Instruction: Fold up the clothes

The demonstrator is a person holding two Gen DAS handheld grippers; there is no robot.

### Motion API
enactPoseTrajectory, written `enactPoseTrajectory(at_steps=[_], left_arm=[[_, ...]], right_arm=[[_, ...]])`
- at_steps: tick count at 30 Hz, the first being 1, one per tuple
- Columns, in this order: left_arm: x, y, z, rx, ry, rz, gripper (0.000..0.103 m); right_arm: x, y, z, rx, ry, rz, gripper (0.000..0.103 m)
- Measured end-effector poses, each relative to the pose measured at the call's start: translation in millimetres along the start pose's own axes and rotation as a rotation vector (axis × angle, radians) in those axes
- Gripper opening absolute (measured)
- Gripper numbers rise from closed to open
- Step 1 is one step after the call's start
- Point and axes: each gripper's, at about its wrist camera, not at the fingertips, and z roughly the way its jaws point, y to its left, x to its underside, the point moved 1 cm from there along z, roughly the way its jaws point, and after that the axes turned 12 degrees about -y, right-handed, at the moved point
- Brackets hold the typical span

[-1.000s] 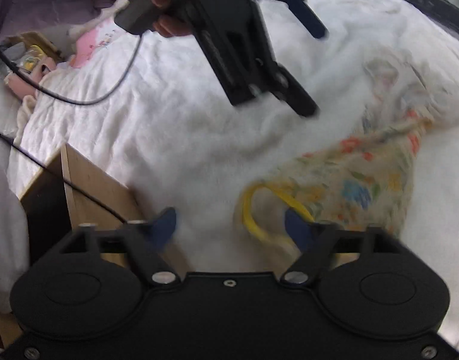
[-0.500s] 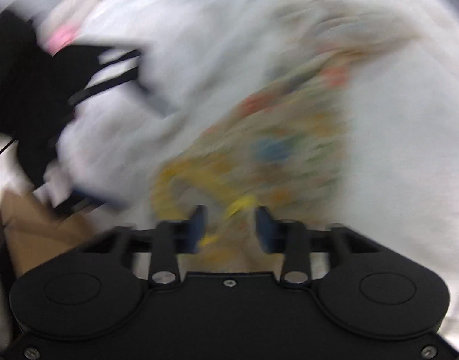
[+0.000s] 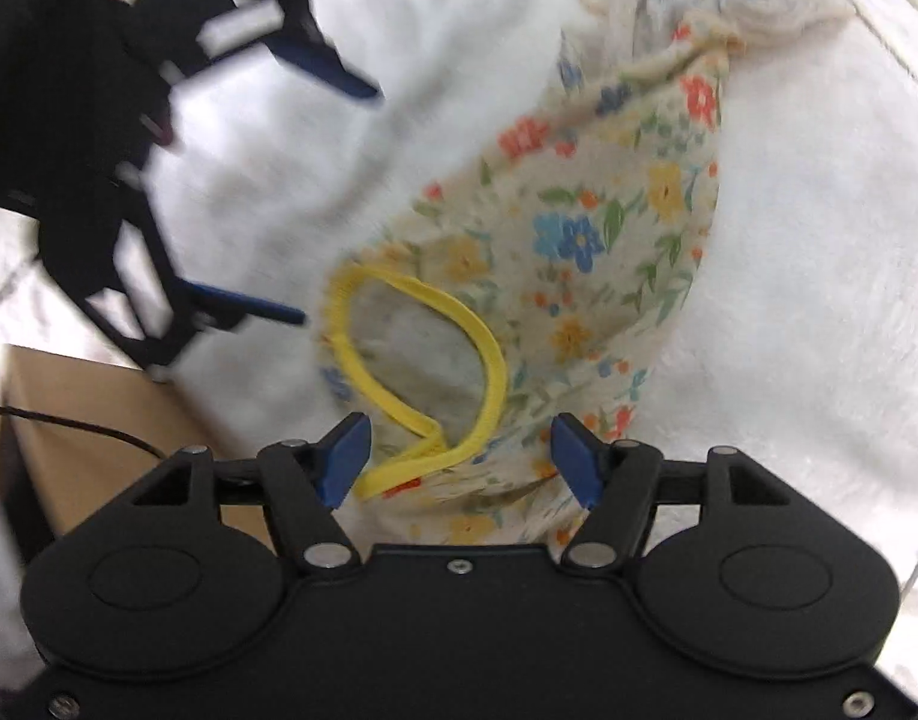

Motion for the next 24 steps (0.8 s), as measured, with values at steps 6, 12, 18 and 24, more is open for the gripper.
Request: enactPoseTrajectory(at_steps=[6, 12, 18, 24], left_arm=[[-1.2, -12.3, 8.0, -0.017, 0.007, -0.024, 0.101], [-4.0, -21.7, 20.3, -0.047, 0.007, 0.012, 0.073], [3.9, -21.1, 33.9, -0.045, 0.065, 0.013, 0.044], [-4.8, -21.6, 30.9, -0.084, 0.028, -0.043, 0.008]], right_arm=[[24.0, -1.2, -18.3, 0.011, -0.033, 0.024, 0.005], [29.4, -22.6, -76.1, -0.038, -0.255, 0.113, 0.005], [36.1, -29.4, -110.8, -0.091, -0.372, 0.15, 0.005], [39.3, -33.4, -132.3, -0.104, -0.409, 0.175, 0.005]])
